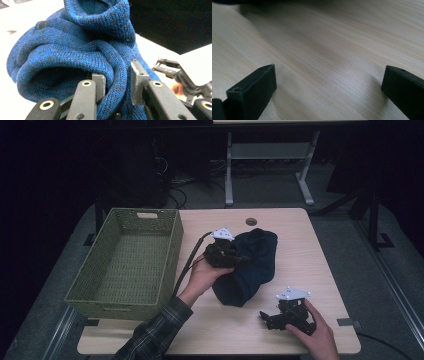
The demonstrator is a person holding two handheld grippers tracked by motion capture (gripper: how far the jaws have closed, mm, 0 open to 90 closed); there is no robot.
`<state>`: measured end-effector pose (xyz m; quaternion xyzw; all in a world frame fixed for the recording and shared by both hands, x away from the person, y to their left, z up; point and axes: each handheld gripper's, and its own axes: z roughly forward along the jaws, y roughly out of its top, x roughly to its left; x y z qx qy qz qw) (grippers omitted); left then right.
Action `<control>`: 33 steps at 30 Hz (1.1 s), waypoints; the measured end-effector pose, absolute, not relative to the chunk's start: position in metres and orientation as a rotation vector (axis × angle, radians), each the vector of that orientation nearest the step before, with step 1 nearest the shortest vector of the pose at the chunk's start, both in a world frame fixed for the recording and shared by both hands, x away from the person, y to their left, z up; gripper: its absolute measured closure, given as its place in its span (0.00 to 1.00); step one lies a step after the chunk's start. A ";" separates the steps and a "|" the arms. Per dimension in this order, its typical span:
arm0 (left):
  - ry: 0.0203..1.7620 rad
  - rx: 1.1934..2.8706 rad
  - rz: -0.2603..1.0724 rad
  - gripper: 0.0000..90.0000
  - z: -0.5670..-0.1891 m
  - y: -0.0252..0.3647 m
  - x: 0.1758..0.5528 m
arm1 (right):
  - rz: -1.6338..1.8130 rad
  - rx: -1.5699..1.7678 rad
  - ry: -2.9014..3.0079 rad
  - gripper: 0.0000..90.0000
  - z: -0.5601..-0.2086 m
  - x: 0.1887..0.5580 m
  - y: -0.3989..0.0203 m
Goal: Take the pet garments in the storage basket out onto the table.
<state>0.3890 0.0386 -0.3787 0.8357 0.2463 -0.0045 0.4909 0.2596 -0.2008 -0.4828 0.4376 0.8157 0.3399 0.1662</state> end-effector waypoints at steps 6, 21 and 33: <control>0.621 2.093 -0.011 0.78 -0.400 0.023 0.395 | 0.968 1.252 2.323 0.00 -0.483 0.259 -0.201; 0.661 2.171 0.021 0.64 -0.434 -0.004 0.411 | 0.967 1.245 2.323 0.00 -0.483 0.260 -0.201; 0.619 2.197 0.098 0.23 -0.417 0.007 0.400 | 0.967 1.255 2.323 0.00 -0.483 0.259 -0.201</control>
